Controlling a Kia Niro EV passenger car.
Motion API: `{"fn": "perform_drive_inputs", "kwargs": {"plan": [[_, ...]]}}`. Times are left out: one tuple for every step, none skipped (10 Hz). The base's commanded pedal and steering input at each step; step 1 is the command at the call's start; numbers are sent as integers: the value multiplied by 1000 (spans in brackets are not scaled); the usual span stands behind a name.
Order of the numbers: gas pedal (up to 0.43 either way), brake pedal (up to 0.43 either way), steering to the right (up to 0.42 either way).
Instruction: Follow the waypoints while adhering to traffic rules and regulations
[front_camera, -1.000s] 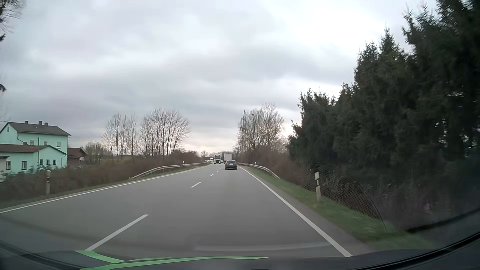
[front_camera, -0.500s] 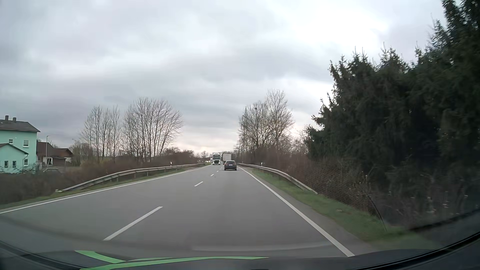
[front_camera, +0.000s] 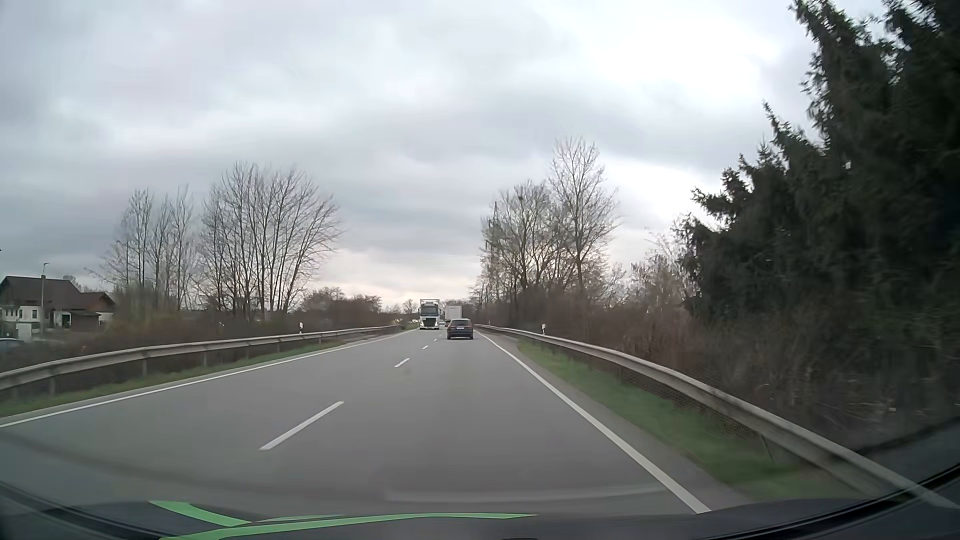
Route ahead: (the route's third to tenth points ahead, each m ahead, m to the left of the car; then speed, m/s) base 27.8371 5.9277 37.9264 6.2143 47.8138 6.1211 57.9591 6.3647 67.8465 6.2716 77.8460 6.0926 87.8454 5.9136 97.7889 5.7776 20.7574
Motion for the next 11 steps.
{"fn": "perform_drive_inputs", "kwargs": {"plan": [[0, 0, 0], [0, 0, 0], [0, 0, 0], [0, 0, 0], [0, 0, -2], [0, 0, -3], [0, 0, -3], [0, 0, -3], [0, 0, -3], [0, 0, -3], [0, 0, -3]]}}
